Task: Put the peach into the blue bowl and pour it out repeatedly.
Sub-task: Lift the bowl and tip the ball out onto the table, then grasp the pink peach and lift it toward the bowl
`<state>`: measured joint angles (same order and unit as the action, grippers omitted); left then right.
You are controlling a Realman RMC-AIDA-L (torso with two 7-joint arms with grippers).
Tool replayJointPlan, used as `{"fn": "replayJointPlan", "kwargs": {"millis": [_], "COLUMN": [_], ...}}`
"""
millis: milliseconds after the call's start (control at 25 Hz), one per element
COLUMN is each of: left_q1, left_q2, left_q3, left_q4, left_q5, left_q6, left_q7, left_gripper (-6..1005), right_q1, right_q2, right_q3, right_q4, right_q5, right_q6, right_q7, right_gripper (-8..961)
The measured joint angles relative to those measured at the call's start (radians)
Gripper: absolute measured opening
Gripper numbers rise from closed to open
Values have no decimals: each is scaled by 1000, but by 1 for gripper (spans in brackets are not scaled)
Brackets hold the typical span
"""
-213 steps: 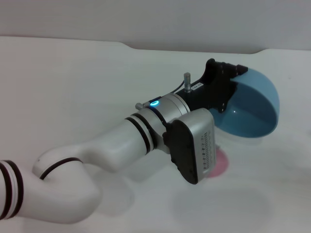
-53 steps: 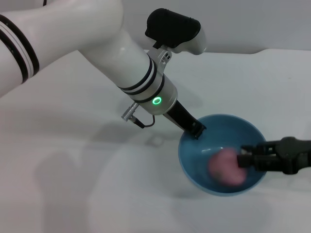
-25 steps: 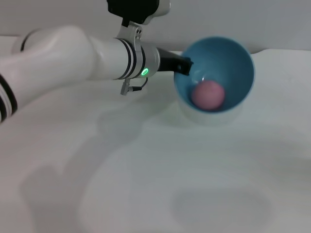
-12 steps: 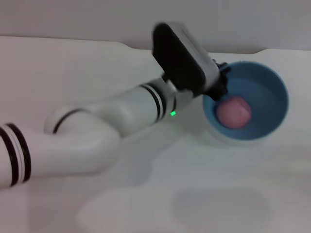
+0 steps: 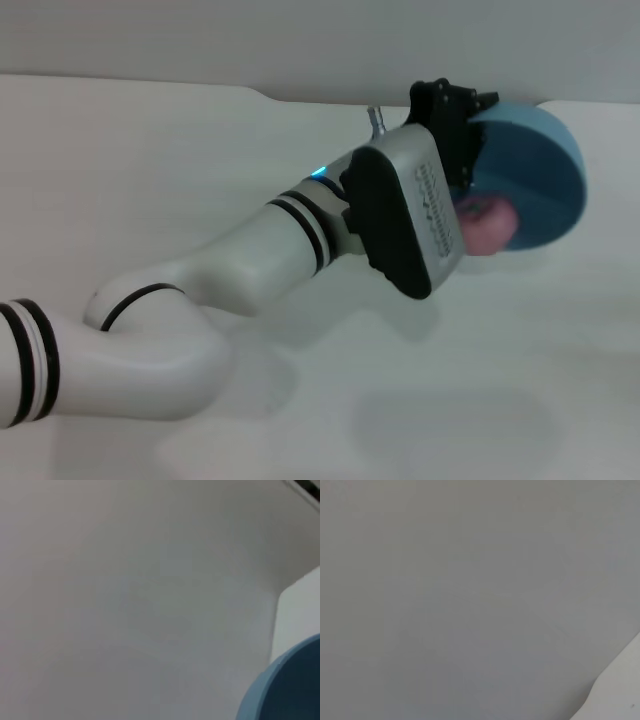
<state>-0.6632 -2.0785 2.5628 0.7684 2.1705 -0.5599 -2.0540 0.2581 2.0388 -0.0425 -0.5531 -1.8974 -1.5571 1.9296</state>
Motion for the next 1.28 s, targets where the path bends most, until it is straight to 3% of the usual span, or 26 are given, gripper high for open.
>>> {"fn": "replayJointPlan", "kwargs": {"millis": [200,520,760,880,1040,1280], "left_q1": [-12,-7,-4,0,5,1], "left_q2": [0,0,0,3,9,14], "left_q3": [19,41,-38,-149,-348,-776], "left_q4": [-89,-103,-59,-15,45,82], "left_q5": [-25,-48,-188,-264,-335,-371], "left_q6": [-120,-113,-127,-71,139,700], "left_q7": [156,147,32,-38,-105,-135], "left_gripper": [-1,-1,-1,0,0,0], "right_q1": [-7,0,27,59,113,214], "right_q2": [6,15,31,30,30,29], "right_q3": [5,12,5,-2,-96,-272], "right_q4": [1,1,73,137,161,155], "right_q5": [2,2,104,115,112,110], "right_q6": [3,37,3,-25,-32,-8], "right_q7": [0,-14,-309,-473,-615,-654], "right_gripper": [592,591,591,591,592,592]}}
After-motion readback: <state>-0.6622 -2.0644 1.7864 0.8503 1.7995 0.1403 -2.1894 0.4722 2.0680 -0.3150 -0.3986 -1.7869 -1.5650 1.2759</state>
